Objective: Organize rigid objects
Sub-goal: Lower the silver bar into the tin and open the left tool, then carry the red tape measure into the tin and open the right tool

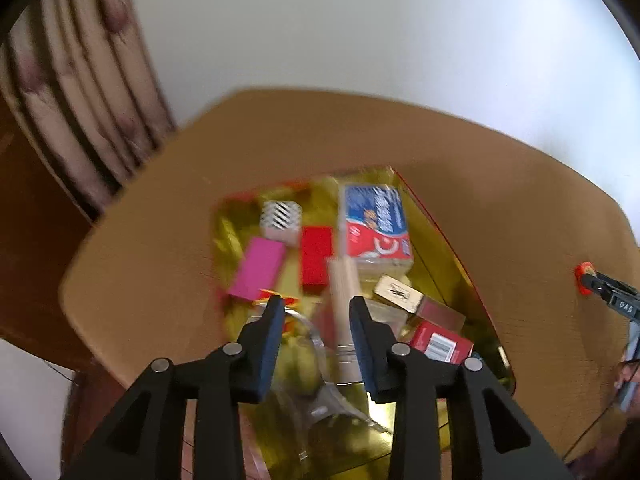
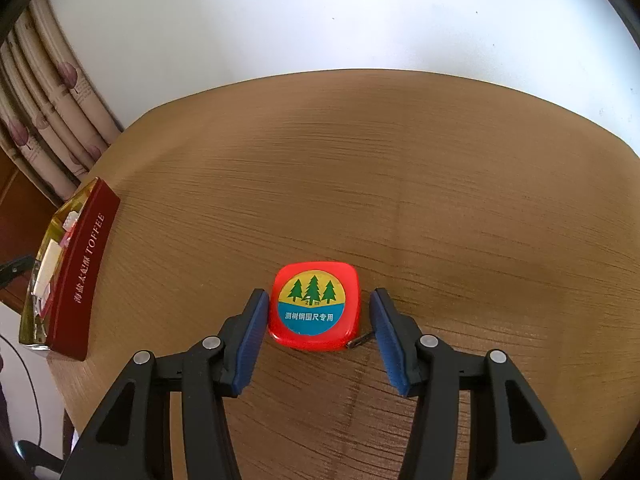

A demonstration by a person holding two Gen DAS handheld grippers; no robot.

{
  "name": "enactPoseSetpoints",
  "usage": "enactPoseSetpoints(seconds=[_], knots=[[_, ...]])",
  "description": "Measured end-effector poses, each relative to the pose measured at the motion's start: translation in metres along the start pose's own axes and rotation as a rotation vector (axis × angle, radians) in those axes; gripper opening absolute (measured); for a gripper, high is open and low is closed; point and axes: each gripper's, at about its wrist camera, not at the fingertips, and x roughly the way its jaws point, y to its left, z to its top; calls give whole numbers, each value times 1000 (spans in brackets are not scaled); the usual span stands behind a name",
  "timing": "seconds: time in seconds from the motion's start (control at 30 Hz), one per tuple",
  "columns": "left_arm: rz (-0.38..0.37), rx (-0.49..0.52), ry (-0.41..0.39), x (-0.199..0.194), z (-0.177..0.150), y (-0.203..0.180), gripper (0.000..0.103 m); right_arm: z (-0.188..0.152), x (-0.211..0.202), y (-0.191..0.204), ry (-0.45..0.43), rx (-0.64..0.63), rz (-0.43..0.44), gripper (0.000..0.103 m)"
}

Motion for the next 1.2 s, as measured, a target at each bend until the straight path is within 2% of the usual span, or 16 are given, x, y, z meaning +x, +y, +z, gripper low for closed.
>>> enactPoseSetpoints(seconds=[0.07,0.13,0.23,0.5,0.6,0.7,0.8,0.93,1.03,1.2], knots=[[27,-23,-68,-27,-10,4,47,-1,0,1,1,-9,-8,50],[1,-54,-116,-48,-24,11,49,-1,-2,-1,0,-10,-17,50],[-2,-85,-141,-69,-49,21,50,2,2,5,10,-44,-39,51],[-56,-185,-90,-77,-96,43,50,8,7,20,48,-127,-105,46],[-44,-202,-95,-77,-105,48,50,9,-2,33,30,-154,-92,46],[-42,-220,-114,-77,-107,56,50,14,-22,52,-1,-156,-37,46],[-61,-223,-121,-76,-107,58,50,26,-39,91,-28,-186,49,46],[-67,-203,-112,-71,-107,56,50,43,-43,164,-33,-243,186,46],[-63,-193,-112,-70,-108,56,50,49,-28,228,0,-275,295,46],[-32,-170,-129,-68,-108,55,50,46,12,308,63,-318,364,46]])
